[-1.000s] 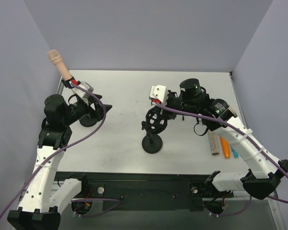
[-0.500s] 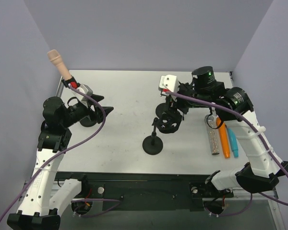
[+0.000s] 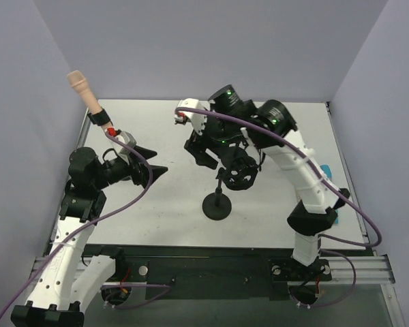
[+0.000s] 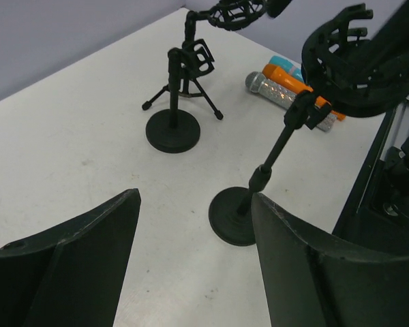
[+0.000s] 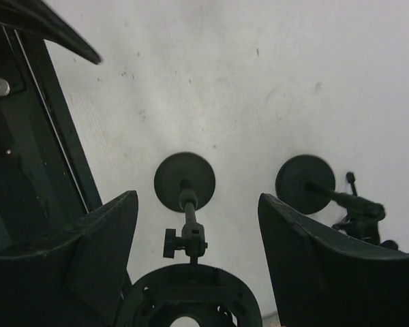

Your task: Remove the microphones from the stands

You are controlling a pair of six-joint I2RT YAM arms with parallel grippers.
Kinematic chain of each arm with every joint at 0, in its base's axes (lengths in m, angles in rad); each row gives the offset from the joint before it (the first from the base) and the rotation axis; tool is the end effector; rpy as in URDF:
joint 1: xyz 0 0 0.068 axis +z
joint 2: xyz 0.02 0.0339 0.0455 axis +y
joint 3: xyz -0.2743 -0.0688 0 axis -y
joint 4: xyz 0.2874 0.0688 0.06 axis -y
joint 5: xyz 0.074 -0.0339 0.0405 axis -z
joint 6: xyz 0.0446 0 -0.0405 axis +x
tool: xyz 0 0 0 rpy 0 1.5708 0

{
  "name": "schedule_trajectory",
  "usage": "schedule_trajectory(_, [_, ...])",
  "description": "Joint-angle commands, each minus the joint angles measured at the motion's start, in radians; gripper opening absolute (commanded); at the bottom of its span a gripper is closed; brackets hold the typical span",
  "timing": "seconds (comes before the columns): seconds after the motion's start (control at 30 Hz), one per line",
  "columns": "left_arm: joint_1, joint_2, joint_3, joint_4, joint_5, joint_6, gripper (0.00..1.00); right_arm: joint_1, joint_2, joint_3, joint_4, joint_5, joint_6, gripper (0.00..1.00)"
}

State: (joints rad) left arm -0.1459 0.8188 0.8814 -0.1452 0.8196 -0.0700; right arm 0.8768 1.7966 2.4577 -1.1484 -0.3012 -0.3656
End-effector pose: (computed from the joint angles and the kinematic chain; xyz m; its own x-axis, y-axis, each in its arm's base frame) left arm 0.2127 -0.0642 0.3831 -0.1388 -0.0279 -0.9899 0.8122 0.5688 -0.1299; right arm 0.2293 0.2963 0.5501 0.0427 -0.4825 -0.8749 -0.9492 0.2536 -0.1862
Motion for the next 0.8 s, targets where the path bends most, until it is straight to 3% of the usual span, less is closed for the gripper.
schedule_trajectory(0.0, [-0.023, -0.102, -0.061, 0.019, 0.035, -0.001, 0.77, 0.005, 0.078, 0.037, -0.235, 0.103, 0.051, 0.66])
schedule_trajectory(0.13, [-0.027, -0.165, -0.145, 0.067, 0.012, -0.06, 0.77, 0.008, 0.083, -0.042, -0.278, 0.14, 0.028, 0.65])
schedule_trajectory(0.3, [-0.024, -0.213, -0.211, 0.116, -0.025, -0.099, 0.77, 0.046, 0.141, 0.007, -0.376, 0.22, 0.002, 0.61])
schedule_trajectory(0.57, [-0.024, -0.245, -0.248, 0.13, -0.027, -0.119, 0.77, 0.082, 0.138, -0.011, -0.421, 0.283, 0.011, 0.61])
schedule_trajectory(0.77, [-0.024, -0.23, -0.245, 0.173, -0.019, -0.136, 0.77, 0.079, 0.096, -0.112, -0.421, 0.332, 0.024, 0.61])
